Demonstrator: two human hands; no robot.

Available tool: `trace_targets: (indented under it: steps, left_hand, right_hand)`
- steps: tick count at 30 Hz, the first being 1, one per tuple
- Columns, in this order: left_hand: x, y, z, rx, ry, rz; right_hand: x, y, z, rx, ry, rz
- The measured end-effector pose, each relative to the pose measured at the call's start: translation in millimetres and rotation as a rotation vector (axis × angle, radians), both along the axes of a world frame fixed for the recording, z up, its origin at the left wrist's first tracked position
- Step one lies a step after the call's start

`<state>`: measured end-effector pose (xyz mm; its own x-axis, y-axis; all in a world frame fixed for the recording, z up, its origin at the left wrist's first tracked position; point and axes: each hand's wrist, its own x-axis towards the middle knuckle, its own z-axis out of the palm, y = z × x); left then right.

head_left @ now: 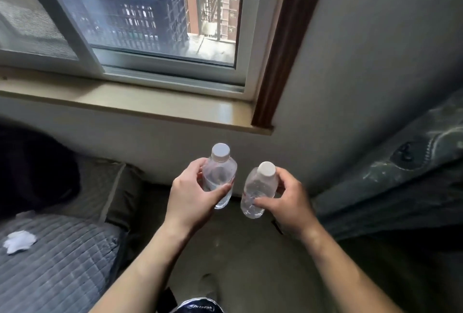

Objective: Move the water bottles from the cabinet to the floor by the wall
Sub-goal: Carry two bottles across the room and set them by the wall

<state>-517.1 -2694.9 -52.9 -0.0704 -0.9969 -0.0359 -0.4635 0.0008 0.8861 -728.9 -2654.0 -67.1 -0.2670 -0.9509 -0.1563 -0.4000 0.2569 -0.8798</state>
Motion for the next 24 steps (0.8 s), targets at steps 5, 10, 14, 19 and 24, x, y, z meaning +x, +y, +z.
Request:
trace_targets:
  steps: [5,10,14,19,24]
  left_hand:
    - [-17.9,-28.9,-29.6,0.015,-0.018,-0.017]
    - [-38.2,-49.2,-79.4,0.049,-0.055,-0.018]
    - [-53.6,-65.1,-143.3,0.069,-0.083,0.011]
    - [-74.7,-74.7,-240.3,0.114,-0.066,0.090]
    - [-88.8,-80.8,-360.0,0.157,-0.031,0.113]
  right_hand:
    - [-19.2,-31.3,-22.3,0.043,0.004,0.021]
    - [-44.5,-55.0,-67.9,0.066,-0.017,0.050]
    - [-64.9,-72.4,-132.6,0.098,-0.058,0.067]
    - [-81.5,-92.1,-238.8,0.132,-0.089,0.069]
    - [-94.3,-103.6,-351.8,0.153,-0.116,0.126]
